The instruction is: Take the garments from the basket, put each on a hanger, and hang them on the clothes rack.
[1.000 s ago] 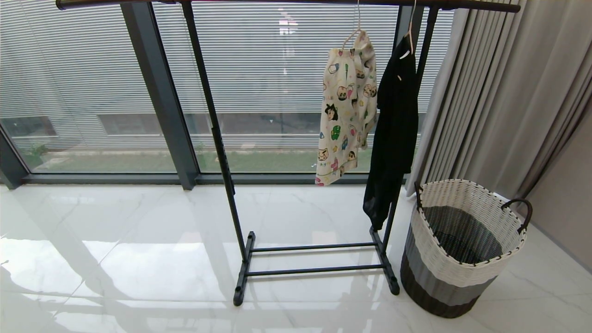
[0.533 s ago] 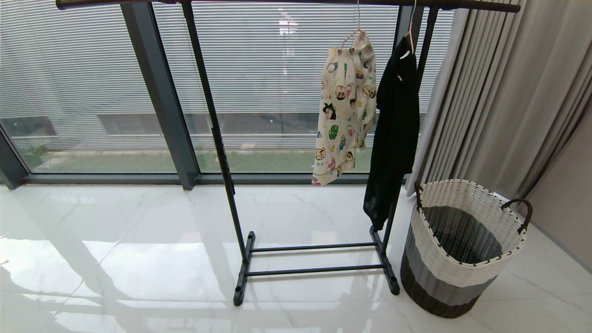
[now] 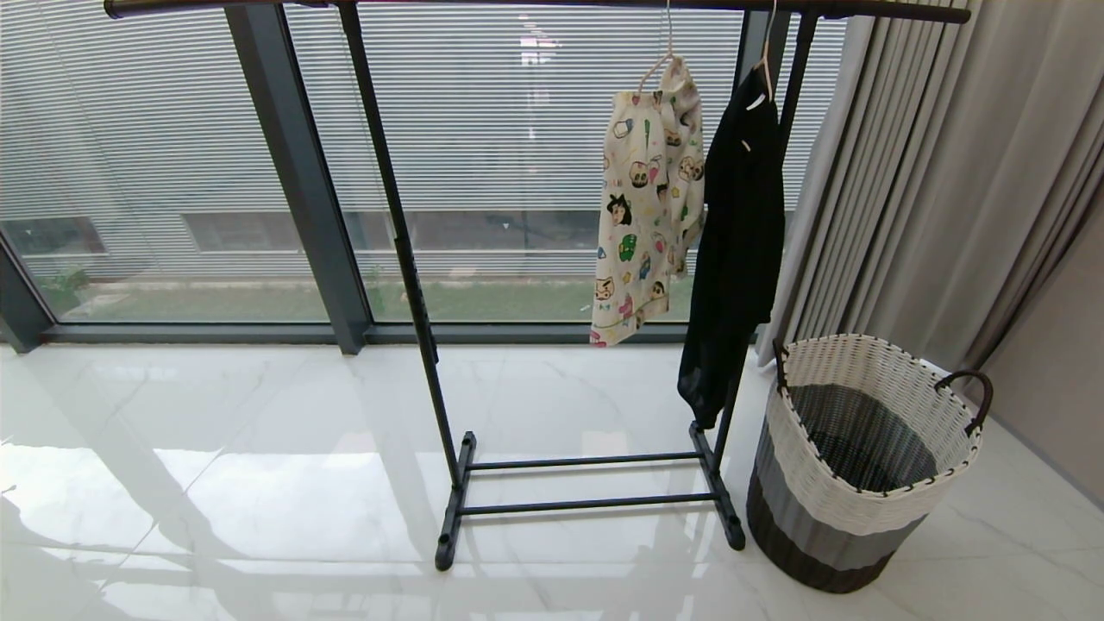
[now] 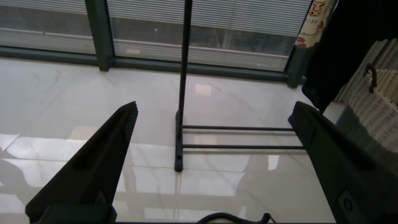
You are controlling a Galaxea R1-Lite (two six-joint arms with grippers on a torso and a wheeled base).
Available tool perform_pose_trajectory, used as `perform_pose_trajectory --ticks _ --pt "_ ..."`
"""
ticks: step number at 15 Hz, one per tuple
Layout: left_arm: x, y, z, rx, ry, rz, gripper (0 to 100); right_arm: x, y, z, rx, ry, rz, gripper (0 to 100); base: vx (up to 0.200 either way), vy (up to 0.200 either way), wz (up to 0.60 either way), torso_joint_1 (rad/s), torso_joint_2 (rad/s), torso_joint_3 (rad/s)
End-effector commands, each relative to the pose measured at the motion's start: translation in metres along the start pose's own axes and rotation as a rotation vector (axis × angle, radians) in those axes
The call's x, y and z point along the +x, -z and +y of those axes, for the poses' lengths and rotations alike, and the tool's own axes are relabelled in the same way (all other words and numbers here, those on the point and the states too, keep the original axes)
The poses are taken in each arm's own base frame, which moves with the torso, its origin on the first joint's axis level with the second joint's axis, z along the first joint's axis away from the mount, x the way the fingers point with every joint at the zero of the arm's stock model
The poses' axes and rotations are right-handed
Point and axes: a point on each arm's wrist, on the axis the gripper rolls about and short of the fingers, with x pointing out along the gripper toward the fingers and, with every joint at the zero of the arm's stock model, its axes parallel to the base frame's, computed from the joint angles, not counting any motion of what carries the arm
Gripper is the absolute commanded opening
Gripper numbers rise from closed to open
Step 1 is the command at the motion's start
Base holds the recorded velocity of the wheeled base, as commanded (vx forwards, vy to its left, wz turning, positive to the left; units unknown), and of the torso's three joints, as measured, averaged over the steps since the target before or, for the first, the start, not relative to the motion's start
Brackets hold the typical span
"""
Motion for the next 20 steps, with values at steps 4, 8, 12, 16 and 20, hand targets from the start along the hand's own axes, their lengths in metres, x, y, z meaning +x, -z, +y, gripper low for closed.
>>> perform_pose_trajectory --ticks 4,8,12,16,20 --pt "-0.0001 -0.0001 0.0000 0.001 0.000 -0.001 100 0.0000 0.0000 0.0000 -0.006 -0.001 -0.001 100 0.000 0.000 0.00 0.000 0.00 0.000" --pt "-0.0001 -0.0001 0.0000 -0.001 0.000 -0.001 100 0.0000 0.0000 0.0000 -0.005 -0.001 -0.001 100 0.000 0.000 0.00 0.000 0.00 0.000" --pt "-0.0001 -0.0001 0.0000 -0.001 0.000 -0.001 100 0.0000 0.0000 0.0000 -0.016 -0.001 -0.001 100 0.000 0.000 0.00 0.000 0.00 0.000" --pt "-0.0001 -0.0001 0.0000 0.001 0.000 -0.001 100 0.0000 0.0000 0.0000 -0.016 -0.001 -0.001 100 0.000 0.000 0.00 0.000 0.00 0.000" --pt "-0.0001 -0.0001 0.0000 -0.001 0.000 -0.001 100 0.0000 0.0001 0.0000 -0.020 -0.001 0.001 100 0.000 0.000 0.00 0.000 0.00 0.000"
